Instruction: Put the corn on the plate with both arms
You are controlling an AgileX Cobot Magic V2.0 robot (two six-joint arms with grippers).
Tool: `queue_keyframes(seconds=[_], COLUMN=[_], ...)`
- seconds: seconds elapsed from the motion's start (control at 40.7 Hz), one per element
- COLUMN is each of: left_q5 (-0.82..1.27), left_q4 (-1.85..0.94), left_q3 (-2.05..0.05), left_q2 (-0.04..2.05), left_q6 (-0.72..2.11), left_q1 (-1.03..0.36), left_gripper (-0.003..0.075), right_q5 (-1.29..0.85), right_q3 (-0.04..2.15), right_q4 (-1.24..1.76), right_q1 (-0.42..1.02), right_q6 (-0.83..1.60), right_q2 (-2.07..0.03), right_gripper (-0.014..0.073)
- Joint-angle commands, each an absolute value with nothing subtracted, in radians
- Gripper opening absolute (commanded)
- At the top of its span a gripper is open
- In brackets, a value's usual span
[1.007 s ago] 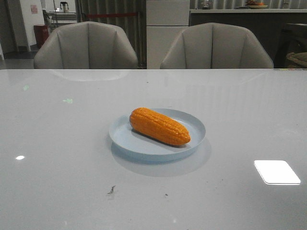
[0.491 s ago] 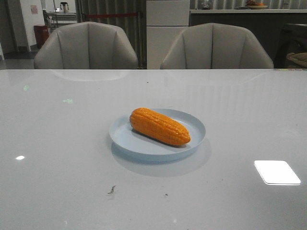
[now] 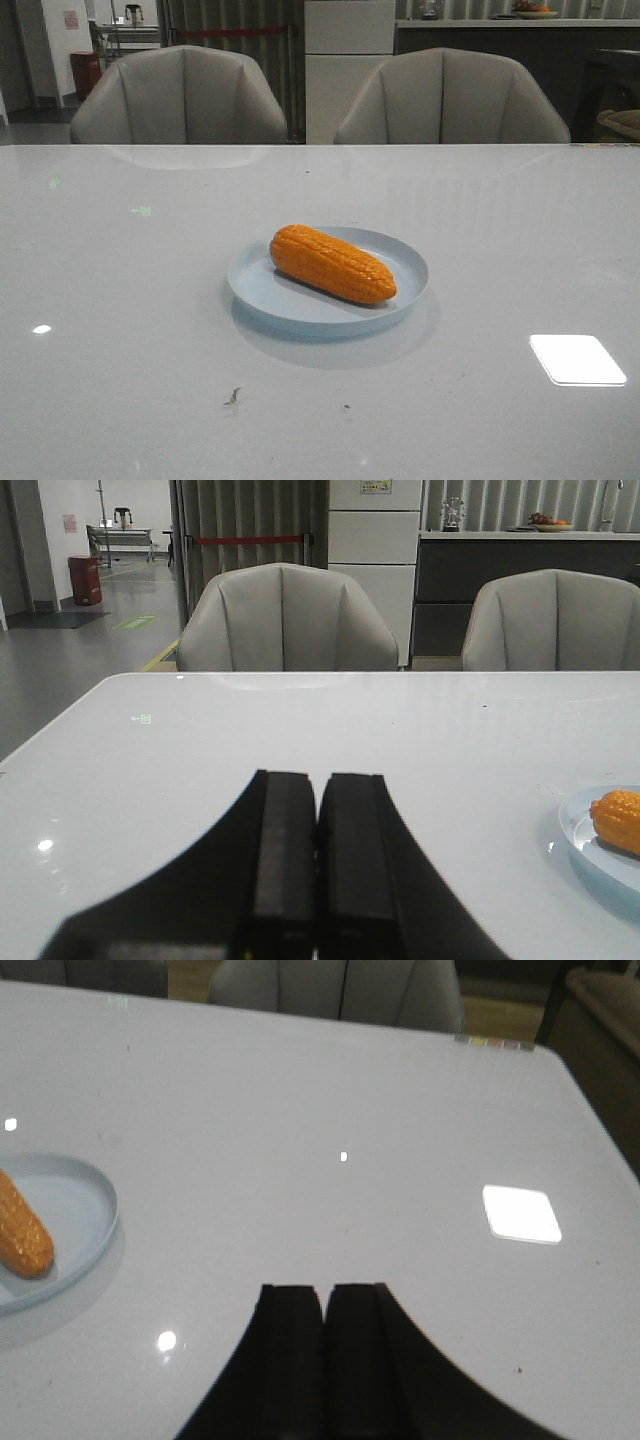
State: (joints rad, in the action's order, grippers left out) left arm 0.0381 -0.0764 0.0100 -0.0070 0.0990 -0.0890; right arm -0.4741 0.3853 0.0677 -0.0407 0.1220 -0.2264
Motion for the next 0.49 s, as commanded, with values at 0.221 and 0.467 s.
queue_keyframes(seconds=[0.221, 0.467], left_q5=[-0.040, -0.040], left_q4=[-0.086, -0.086], left_q3=[0.048, 0.048], left_q2=[-0.002, -0.002], left_q6=[0.098, 0.098], left_q1=[-0.088, -0.088], left_gripper=[0.0094, 0.0094], right_q5=[-0.008, 0.029], right_q3=[0.155, -0.005], right_q4=[0.061, 0.061], right_q1=[-0.047, -0.037], right_q6=[0.000, -0.055], right_q2=[-0.080, -0.016], right_gripper=[0.0066, 0.0066])
